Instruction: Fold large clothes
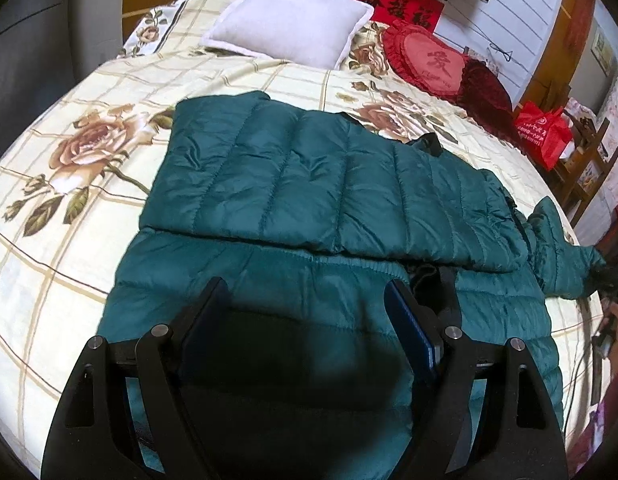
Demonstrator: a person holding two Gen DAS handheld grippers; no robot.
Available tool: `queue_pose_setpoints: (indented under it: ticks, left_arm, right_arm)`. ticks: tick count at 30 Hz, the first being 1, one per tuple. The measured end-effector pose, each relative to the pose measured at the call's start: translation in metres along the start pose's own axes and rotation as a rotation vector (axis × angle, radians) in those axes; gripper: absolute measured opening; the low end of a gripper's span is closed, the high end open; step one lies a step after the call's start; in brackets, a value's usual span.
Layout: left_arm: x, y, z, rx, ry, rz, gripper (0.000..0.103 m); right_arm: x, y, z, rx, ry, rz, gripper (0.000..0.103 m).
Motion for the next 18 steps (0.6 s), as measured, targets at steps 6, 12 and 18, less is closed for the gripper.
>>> queue_pose_setpoints:
  ticks: [6, 12, 18]
  left_arm:
    - [0.0, 0.007, 0.0, 0.003, -0.008, 0.002, 0.081]
    - [0.005, 0.015, -0.002, 0.025, -0.019, 0.006, 0.081]
    - [0.008, 0.019, -0.01, 0.063, -0.034, 0.006, 0.081]
  right_arm:
    - [0.001, 0.049, -0.029, 0.145, 0.013, 0.043, 0.016]
    - [-0.018, 0.097, -0.086, 0.302, 0.098, 0.029, 0.015]
    - [-0.045, 0.135, -0.149, 0.429, 0.202, 0.011, 0.015]
Point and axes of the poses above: each gripper's, at about its wrist camera, not at the fingertips, and y roughly against the way its jaws point, z to its right, x to its top, the point moved 9 cm from there along -y, roughly the way its jaws point, and after that the axes turned 1 degree about -x, right-handed, at the moved point
